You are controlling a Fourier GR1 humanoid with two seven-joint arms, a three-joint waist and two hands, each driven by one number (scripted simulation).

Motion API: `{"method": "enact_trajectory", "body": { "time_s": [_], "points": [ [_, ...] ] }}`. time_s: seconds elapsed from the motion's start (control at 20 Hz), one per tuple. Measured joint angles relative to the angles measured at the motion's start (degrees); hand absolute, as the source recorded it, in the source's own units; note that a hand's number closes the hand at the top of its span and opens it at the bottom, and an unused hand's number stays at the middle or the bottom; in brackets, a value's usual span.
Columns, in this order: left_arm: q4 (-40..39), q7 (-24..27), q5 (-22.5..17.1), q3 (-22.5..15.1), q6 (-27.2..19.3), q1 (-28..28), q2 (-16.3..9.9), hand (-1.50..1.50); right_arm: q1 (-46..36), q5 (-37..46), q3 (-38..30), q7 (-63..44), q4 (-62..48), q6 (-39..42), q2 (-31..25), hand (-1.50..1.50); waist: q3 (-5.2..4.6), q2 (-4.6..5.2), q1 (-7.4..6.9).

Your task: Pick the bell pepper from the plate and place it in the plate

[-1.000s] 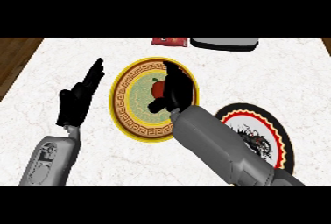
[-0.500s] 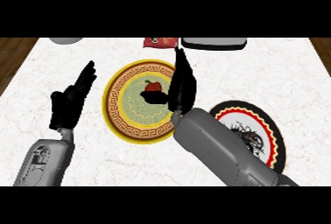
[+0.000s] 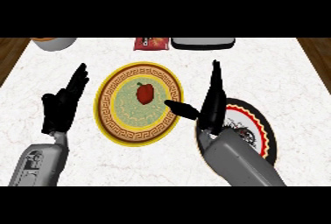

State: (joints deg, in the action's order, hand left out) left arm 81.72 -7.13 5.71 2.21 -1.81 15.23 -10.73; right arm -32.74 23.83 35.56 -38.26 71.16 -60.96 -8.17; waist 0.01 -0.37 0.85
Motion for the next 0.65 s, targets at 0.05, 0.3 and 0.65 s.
{"method": "enact_trajectory", "body": {
  "time_s": [0.05, 0.3, 0.65],
  "points": [
    [-0.4, 0.3, 0.0, 0.3, 0.0, 0.3, 0.0, 0.0, 2.6, 0.2, 0.1, 0.2, 3.0, 0.2, -1.2, -1.5, 0.0, 0.03, 0.07],
    [0.0, 0.8, -0.2, 0.5, 0.8, -0.6, -0.2, 0.0, 13.0, -1.8, -1.4, 2.4, 15.5, 2.3, -8.1, -1.5, 0.0, 0.17, -0.19],
    [3.7, -0.3, 0.4, -0.3, 1.3, -2.9, 0.5, 0.0, 24.6, -9.9, -5.8, 14.1, 23.2, 5.6, -12.7, -1.5, 0.02, 0.3, -0.63]
  ]
}}
